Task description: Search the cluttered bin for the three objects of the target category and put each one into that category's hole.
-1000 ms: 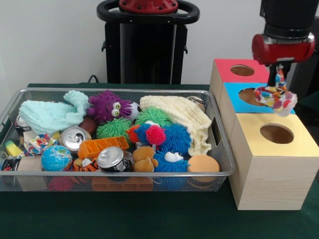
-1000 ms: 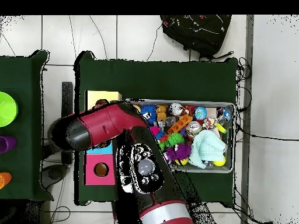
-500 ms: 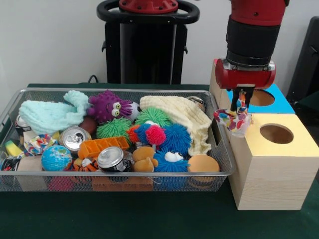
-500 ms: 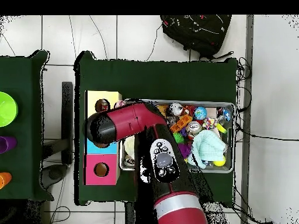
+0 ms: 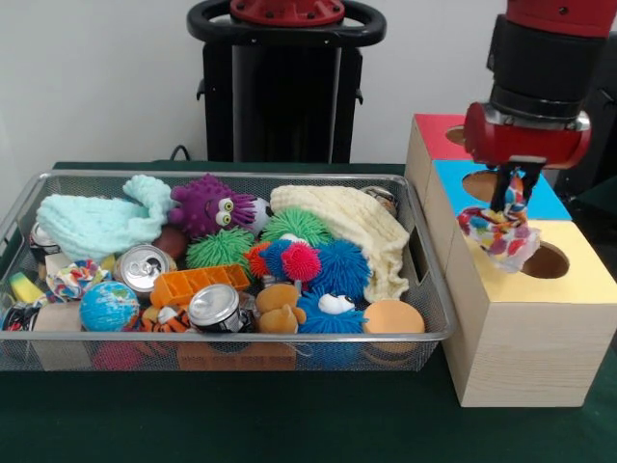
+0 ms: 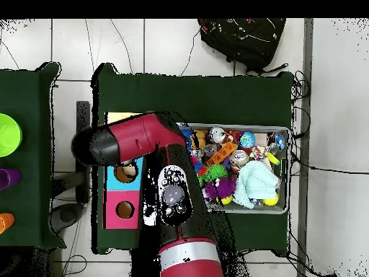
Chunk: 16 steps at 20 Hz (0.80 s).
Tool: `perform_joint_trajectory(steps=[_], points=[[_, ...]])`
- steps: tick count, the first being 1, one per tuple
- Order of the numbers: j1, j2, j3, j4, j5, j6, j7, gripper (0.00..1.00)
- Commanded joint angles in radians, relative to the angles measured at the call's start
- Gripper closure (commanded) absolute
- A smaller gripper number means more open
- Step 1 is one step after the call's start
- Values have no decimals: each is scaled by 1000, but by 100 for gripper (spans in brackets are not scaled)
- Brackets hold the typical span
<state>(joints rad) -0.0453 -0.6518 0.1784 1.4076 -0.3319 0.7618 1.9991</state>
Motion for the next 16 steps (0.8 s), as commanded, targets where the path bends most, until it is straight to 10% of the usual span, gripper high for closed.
perform_joint_trajectory(steps=[1,10,16], points=[[9,1,-25,-132,53,237,115,100],[31,127,-45,-52,37,-76,214,100],[82,149,-97,-30,78,-111,281,100]])
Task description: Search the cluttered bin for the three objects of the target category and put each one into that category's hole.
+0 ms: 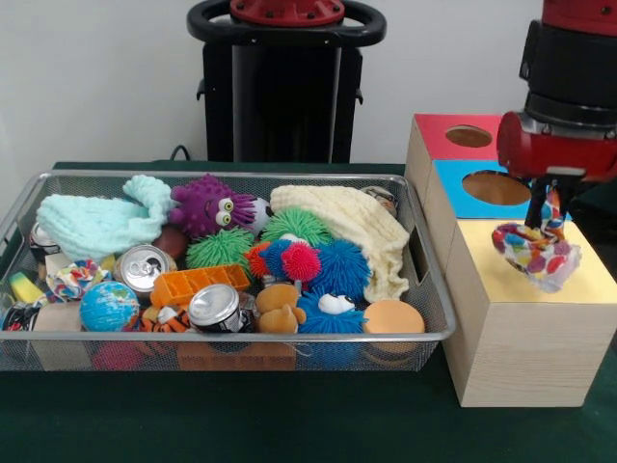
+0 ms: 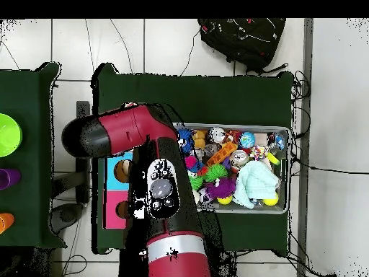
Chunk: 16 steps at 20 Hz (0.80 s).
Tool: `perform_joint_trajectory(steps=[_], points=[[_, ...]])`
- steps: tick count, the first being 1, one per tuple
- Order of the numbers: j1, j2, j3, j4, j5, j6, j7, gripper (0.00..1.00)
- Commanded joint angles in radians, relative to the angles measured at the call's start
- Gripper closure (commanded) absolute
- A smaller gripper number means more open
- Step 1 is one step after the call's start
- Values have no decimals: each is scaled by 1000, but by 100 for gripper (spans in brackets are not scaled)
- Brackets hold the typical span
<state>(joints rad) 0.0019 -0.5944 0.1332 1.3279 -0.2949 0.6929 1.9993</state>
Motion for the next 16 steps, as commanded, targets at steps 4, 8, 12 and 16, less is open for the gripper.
perform_joint_trajectory(steps=[4,8,12,16], points=[[61,55,-76,92,87,-11,275,100],[74,22,-88,148,130,-10,263,100],[76,22,-91,175,151,-43,236,100],[33,112,-64,157,135,-162,170,100]])
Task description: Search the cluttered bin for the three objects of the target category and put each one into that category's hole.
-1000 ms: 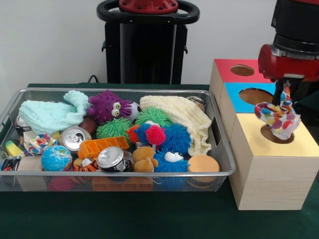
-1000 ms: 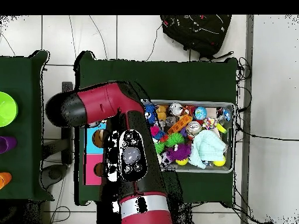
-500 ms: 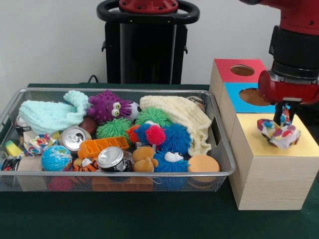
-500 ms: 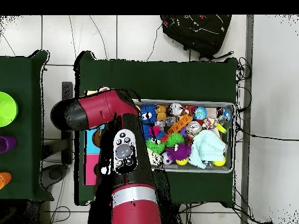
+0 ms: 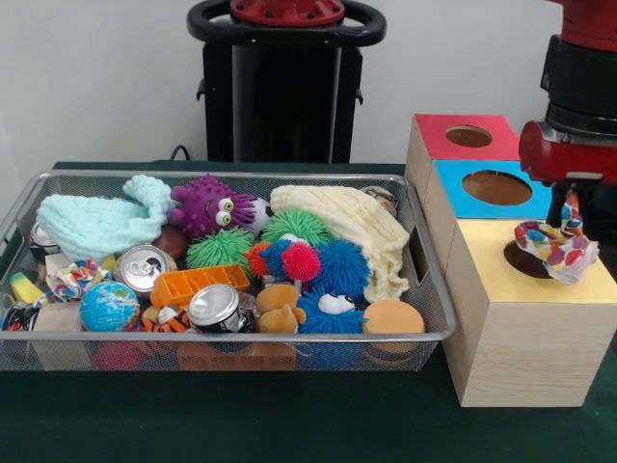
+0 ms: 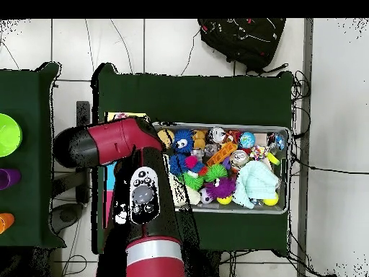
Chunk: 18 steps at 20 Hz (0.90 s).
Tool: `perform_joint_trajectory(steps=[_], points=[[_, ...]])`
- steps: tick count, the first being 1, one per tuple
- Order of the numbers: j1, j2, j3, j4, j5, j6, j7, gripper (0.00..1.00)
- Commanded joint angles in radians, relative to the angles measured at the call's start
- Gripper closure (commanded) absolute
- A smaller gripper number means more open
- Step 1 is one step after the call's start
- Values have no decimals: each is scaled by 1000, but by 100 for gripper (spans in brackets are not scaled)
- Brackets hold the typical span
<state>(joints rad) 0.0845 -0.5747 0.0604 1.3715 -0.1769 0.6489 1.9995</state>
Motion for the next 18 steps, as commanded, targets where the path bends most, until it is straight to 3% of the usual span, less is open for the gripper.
perform_joint_trajectory(steps=[1,12,18], points=[[-50,102,4,116,11,-143,172,100],[-42,129,-27,131,29,-142,163,100],[-84,172,18,104,40,-148,116,100]])
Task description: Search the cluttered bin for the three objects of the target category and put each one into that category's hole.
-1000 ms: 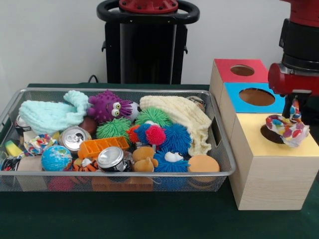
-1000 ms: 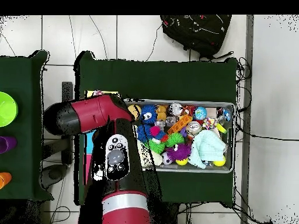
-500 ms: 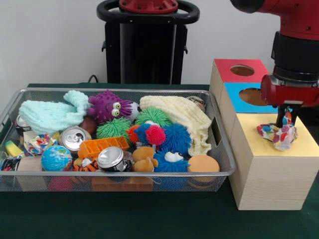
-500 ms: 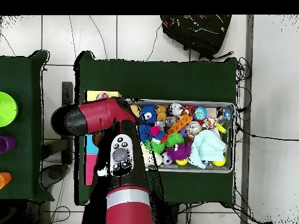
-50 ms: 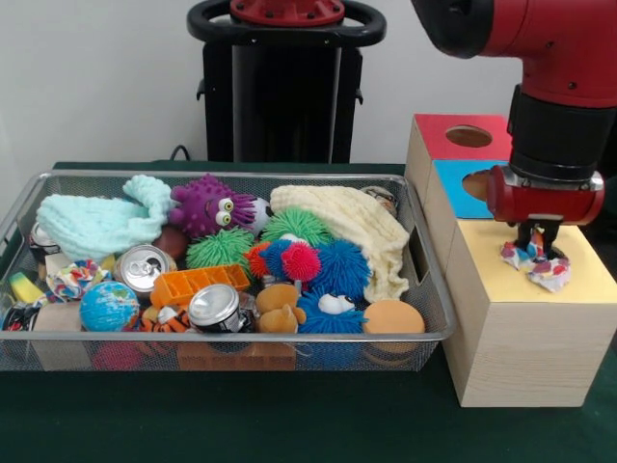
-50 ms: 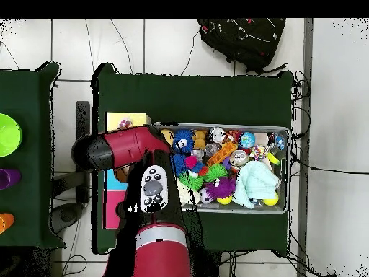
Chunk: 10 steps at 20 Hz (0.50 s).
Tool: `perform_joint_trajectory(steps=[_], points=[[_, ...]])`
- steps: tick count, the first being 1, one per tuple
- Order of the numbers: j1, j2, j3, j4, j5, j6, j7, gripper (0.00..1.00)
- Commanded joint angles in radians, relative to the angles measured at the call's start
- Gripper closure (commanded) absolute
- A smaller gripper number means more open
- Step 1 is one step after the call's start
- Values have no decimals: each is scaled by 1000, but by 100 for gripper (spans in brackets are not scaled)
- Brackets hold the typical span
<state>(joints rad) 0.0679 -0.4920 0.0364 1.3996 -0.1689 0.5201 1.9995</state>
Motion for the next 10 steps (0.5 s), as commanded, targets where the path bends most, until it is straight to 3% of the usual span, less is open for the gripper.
perform_joint_trajectory(steps=[1,10], points=[[-77,95,51,75,31,-24,105,100],[-70,80,59,73,68,24,105,100]])
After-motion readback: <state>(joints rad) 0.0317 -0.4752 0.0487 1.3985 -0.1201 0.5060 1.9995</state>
